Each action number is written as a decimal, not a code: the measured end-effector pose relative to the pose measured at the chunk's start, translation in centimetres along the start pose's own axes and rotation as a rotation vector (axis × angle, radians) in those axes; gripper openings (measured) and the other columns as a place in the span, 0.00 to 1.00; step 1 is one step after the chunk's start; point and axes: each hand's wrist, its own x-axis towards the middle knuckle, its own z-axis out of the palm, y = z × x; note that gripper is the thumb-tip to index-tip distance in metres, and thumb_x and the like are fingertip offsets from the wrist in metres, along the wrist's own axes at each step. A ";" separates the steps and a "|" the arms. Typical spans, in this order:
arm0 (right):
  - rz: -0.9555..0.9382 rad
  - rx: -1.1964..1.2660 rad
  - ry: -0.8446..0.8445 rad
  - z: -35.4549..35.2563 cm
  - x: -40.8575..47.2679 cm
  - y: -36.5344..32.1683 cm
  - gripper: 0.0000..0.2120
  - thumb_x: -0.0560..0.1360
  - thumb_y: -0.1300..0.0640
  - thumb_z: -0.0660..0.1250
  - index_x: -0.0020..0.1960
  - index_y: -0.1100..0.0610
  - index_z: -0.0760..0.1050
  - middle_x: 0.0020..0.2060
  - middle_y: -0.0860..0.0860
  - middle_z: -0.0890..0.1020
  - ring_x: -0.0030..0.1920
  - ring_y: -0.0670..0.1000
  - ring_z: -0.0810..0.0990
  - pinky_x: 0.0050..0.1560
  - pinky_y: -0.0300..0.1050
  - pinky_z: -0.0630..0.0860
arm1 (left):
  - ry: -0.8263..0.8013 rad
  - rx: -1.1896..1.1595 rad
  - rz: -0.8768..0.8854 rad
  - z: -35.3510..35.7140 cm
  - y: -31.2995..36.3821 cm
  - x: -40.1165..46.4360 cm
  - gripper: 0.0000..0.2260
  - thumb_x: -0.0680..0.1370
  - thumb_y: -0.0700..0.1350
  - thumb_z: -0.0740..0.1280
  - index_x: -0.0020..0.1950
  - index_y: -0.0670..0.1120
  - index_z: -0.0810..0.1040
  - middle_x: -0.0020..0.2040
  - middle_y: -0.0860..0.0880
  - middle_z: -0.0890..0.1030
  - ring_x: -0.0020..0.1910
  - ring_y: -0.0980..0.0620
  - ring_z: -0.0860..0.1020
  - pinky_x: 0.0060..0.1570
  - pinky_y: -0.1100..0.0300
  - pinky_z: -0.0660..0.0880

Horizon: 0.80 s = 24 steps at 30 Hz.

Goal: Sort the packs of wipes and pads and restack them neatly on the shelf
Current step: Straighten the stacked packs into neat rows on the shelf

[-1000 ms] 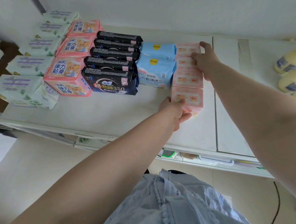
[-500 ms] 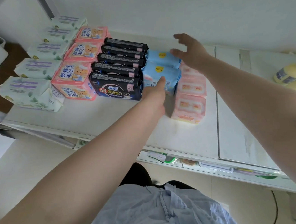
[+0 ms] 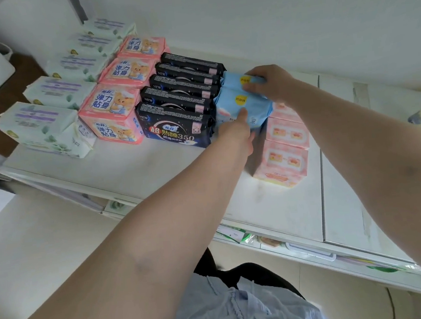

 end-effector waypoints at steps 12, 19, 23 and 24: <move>-0.007 0.072 0.058 0.0 -0.3 -2.8 0.23 0.75 0.42 0.69 0.68 0.46 0.72 0.68 0.49 0.72 0.59 0.52 0.74 0.50 0.40 0.68 | 0.099 0.051 0.005 -2.5 -0.2 -2.1 0.27 0.74 0.61 0.68 0.64 0.44 0.70 0.52 0.47 0.74 0.48 0.48 0.76 0.55 0.54 0.78; -0.137 0.014 0.008 2.5 2.9 -9.9 0.27 0.75 0.39 0.66 0.72 0.47 0.67 0.66 0.47 0.71 0.56 0.52 0.75 0.59 0.46 0.74 | 0.376 -0.121 0.090 -8.6 1.8 -0.9 0.41 0.71 0.65 0.67 0.75 0.46 0.55 0.71 0.43 0.68 0.66 0.40 0.72 0.63 0.42 0.72; -0.153 -0.114 -0.100 5.0 5.8 -12.6 0.31 0.77 0.36 0.59 0.75 0.50 0.62 0.72 0.53 0.68 0.68 0.56 0.71 0.70 0.50 0.66 | 0.335 -0.347 0.008 -9.4 4.2 -1.2 0.07 0.80 0.50 0.64 0.52 0.49 0.67 0.45 0.48 0.73 0.17 0.49 0.75 0.15 0.62 0.70; -0.150 -0.166 -0.134 5.5 6.5 -12.7 0.30 0.79 0.37 0.57 0.75 0.52 0.62 0.72 0.55 0.68 0.70 0.57 0.69 0.70 0.49 0.64 | 0.294 -0.394 0.014 -9.6 4.1 -1.0 0.08 0.81 0.49 0.63 0.47 0.48 0.66 0.40 0.48 0.72 0.11 0.50 0.70 0.10 0.63 0.64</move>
